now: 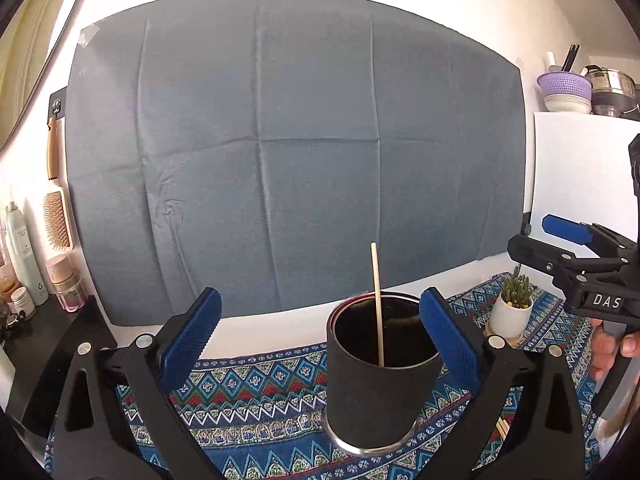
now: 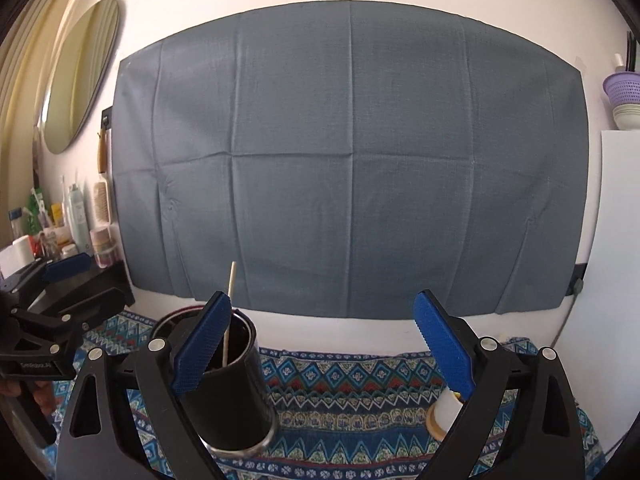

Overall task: Organize utensils
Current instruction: 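Move the left tool back down to the sticks while the right tool returns too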

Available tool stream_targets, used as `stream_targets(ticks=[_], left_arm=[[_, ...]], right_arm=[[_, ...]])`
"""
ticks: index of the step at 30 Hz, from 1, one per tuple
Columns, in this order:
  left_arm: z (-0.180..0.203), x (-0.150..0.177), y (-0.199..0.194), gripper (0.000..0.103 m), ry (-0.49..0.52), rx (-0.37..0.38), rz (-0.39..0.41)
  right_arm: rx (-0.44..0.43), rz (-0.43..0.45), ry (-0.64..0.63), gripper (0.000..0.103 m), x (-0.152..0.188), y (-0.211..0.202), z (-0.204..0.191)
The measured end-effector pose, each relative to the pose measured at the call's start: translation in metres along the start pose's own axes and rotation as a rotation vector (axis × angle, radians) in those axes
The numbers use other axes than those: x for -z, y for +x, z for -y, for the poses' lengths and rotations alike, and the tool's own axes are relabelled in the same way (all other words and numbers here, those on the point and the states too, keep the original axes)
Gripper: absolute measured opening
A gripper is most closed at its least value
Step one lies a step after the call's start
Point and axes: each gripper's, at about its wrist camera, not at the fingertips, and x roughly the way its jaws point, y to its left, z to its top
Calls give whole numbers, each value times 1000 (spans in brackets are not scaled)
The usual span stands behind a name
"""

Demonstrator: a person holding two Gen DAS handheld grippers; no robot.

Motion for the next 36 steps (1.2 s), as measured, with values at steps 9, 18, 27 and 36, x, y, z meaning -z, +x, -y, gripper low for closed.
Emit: stream_targets(ticks=[9,18,27,36], left_arm=[[9,14,-26,97,-41,8,-65],[27,52,-32,97,-62,56,-221],[39,96,-30,97,-110,106,-373],[60,122,-30,97,-72,140,-475]], right_arm=[[45,-16,-45,90,22,-50,-5],[108,-42,-140,91,64,-83,-18],[118,-139,-177,91,100,-94,-22],[112,-315,-150,91,133,-85,-17]])
